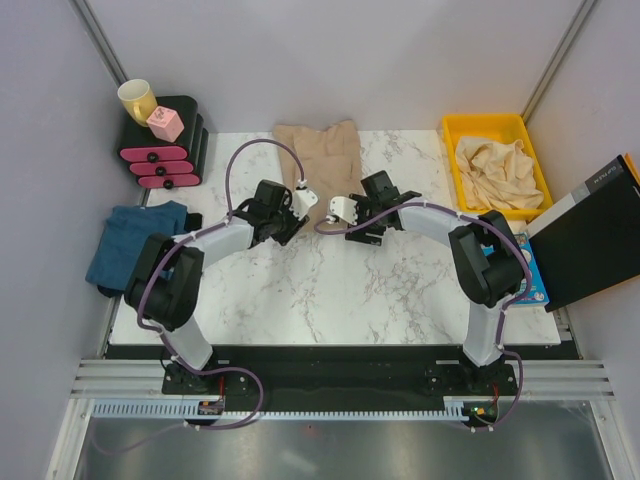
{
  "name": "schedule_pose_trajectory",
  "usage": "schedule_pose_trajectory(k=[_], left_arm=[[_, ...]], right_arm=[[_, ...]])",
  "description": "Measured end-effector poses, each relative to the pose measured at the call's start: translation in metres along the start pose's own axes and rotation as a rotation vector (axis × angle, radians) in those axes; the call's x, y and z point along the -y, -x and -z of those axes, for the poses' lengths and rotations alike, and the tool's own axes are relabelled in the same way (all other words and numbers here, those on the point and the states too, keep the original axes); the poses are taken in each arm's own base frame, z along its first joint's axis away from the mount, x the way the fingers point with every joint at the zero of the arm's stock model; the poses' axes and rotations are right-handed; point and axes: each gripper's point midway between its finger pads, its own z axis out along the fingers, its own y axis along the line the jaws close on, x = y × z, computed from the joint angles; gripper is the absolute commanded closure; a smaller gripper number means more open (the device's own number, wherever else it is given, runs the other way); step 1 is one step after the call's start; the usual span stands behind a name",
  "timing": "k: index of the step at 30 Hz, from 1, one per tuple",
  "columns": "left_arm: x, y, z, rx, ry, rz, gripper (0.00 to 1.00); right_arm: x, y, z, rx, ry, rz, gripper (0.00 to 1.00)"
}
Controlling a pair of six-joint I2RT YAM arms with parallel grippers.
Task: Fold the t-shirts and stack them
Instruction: Fold the tshirt
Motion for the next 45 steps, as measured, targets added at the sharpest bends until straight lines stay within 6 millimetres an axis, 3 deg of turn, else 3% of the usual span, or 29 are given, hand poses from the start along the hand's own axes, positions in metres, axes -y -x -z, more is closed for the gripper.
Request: schedule_pose_trajectory(k=[8,21,28,31,32,33,35,40,41,43,45], left_arm=[[-0.005,0.004,-0.015,0.009,0.026,-0.007,0.5],[0.002,0.01,-0.02,0.018,0.013,-0.023,0.44],[0.004,0.006,-0.027,0.003,0.005,-0.02,0.45],[0.003,0.008,-0.03,0.004,0.005,-0.021,0.51],[0.003,0.009,-0.032,0.003,0.004,-0.021,0.55],[0.003,0.01,-0.033,0.003,0.003,-0.021,0.74],[0.004,0.011,-0.036,-0.002,0.0,-0.018,0.98],[0.006,0.009,-0.04,-0.031,-0.014,-0.014,0.98],[0.007,0.009,-0.04,-0.036,-0.015,-0.013,0.98],[0.007,0.008,-0.039,-0.043,-0.015,-0.014,0.98],[0.006,0.008,-0.039,-0.05,-0.012,-0.015,0.98]], right_arm=[[0.01,-0.002,-0.008,-0.002,-0.027,0.04,0.2],[0.043,0.016,-0.028,0.045,-0.099,0.067,0.21],[0.049,0.017,-0.032,0.049,-0.117,0.076,0.26],[0.053,0.014,-0.033,0.048,-0.126,0.077,0.3],[0.054,0.013,-0.033,0.047,-0.13,0.076,0.36],[0.056,0.012,-0.033,0.047,-0.134,0.075,0.4],[0.057,0.009,-0.034,0.043,-0.135,0.068,0.54],[0.055,0.001,-0.038,0.033,-0.127,0.052,0.8],[0.054,0.001,-0.038,0.034,-0.124,0.049,0.9],[0.052,0.001,-0.039,0.035,-0.121,0.045,0.98],[0.053,0.0,-0.039,0.037,-0.122,0.043,1.0]])
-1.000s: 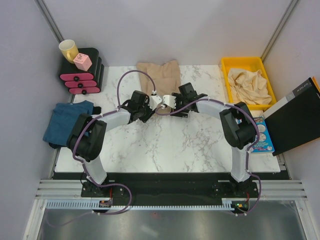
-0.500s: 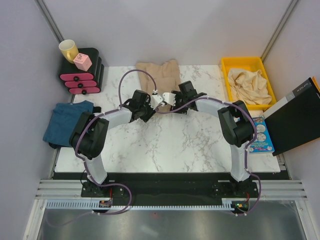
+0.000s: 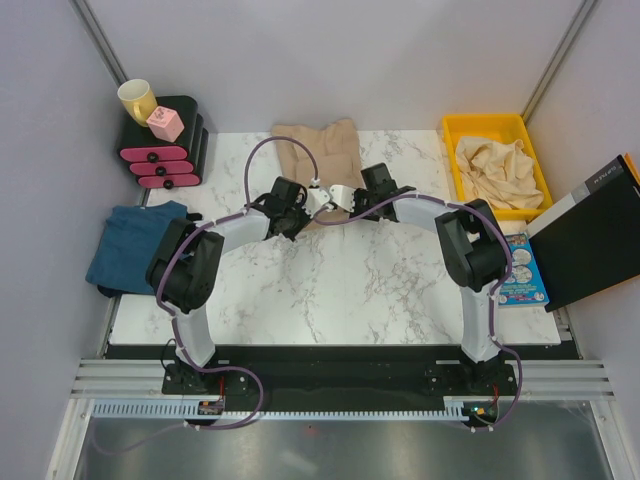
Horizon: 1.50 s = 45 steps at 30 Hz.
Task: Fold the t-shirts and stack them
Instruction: Fold the tshirt
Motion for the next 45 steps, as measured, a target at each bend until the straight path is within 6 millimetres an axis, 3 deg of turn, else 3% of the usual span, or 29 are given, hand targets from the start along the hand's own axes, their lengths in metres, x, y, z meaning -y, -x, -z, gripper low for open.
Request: schedule_pose_trajectory(k=[7,12,17,21,30,38,45], left_arm=[[0.004,0.002,0.005,-0.015,-0.008,-0.01,0.98],[0.006,0.005,0.024,-0.03,-0.012,-0.012,0.98],[0.0,0.029,0.048,0.015,0.01,0.021,0.98],[0.0,0.05,0.068,0.067,0.016,0.035,0.98],[0.006,0.058,0.091,0.088,0.009,0.044,0.98],[0.014,0.054,0.114,0.099,-0.006,0.037,0.98],[0.024,0.043,0.128,0.094,-0.034,0.036,0.98]], right_arm=[[-0.009,-0.003,0.008,-0.01,0.045,-0.016,1.0],[-0.03,0.004,0.022,-0.014,0.183,-0.04,1.0],[-0.059,0.028,0.038,0.019,0.32,-0.049,1.0],[-0.069,0.05,0.049,0.058,0.384,-0.074,1.0],[-0.068,0.064,0.076,0.065,0.424,-0.108,1.0],[-0.052,0.074,0.114,0.081,0.351,-0.092,1.0],[-0.062,0.072,0.13,0.07,0.382,-0.105,1.0]])
